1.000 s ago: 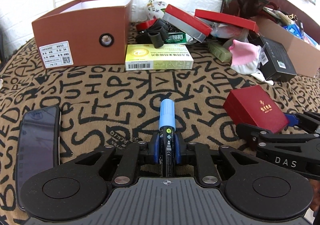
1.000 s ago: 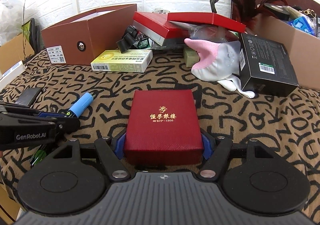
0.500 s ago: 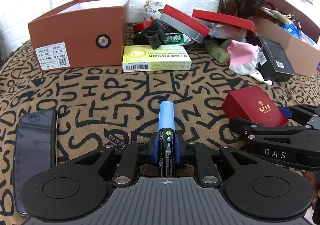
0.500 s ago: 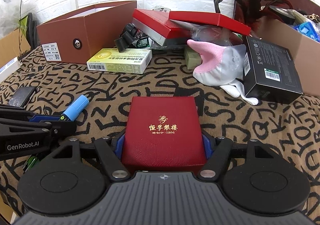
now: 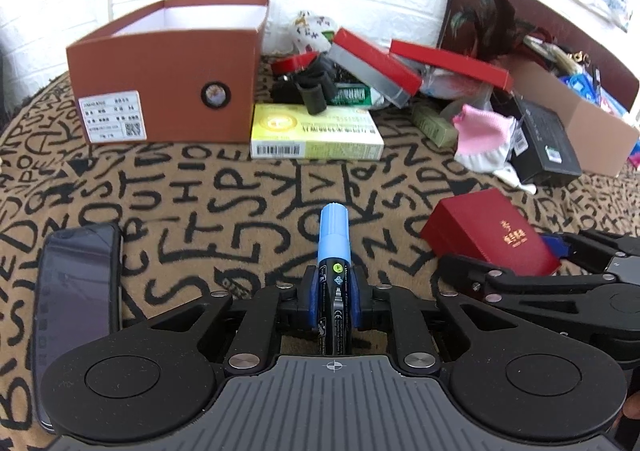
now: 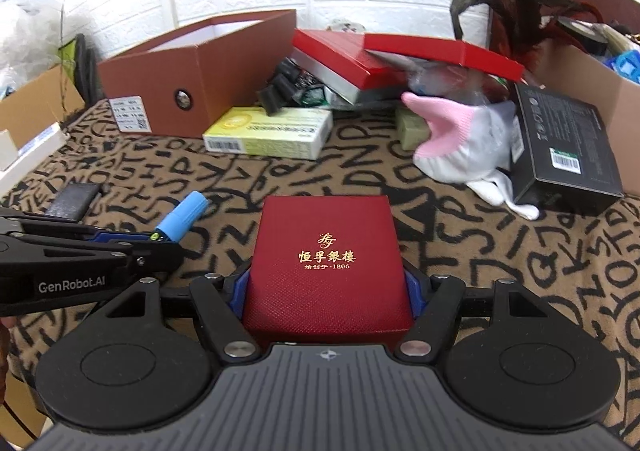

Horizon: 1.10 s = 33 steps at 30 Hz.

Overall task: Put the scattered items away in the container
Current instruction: 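Lift the marker with the left gripper while the right gripper grasps the red jewelry box, then carry the marker and red box into the brown shoebox and release both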

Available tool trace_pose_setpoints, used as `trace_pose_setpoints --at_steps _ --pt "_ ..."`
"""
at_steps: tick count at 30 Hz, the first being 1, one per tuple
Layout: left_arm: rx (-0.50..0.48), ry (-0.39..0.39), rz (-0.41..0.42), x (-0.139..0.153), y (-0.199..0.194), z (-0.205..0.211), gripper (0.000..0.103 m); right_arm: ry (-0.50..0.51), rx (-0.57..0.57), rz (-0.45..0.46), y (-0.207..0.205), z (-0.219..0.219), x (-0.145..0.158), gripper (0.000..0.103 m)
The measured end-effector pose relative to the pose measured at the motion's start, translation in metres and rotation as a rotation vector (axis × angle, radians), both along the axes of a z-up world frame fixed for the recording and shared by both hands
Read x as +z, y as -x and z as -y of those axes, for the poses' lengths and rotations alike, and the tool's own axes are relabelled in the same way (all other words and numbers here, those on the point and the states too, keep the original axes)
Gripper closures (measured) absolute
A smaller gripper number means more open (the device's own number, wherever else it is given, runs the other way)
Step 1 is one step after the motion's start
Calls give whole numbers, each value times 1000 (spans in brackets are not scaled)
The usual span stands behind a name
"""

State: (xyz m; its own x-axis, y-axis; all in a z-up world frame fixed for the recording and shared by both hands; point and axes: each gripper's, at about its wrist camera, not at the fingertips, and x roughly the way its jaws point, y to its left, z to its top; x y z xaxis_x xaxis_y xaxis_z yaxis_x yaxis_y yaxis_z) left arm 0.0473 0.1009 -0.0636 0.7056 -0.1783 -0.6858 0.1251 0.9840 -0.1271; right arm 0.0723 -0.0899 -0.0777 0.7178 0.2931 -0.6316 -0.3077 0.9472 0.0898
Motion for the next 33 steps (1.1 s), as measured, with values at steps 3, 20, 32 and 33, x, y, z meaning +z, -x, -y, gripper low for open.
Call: trace_pose_setpoints --at_steps 3,20,32,33 --pt "4 5 19 11 -2 -5 91 -19 23 4 -3 -5 7 29" --pt "112 -21 227 114 -58 -63 91 -45 214 172 -76 -71 102 29" --pt "209 -30 169 134 -171 -115 91 156 331 213 -169 -164 119 29" --pt "208 -28 156 132 -180 -121 91 170 342 200 -176 -170 115 29"
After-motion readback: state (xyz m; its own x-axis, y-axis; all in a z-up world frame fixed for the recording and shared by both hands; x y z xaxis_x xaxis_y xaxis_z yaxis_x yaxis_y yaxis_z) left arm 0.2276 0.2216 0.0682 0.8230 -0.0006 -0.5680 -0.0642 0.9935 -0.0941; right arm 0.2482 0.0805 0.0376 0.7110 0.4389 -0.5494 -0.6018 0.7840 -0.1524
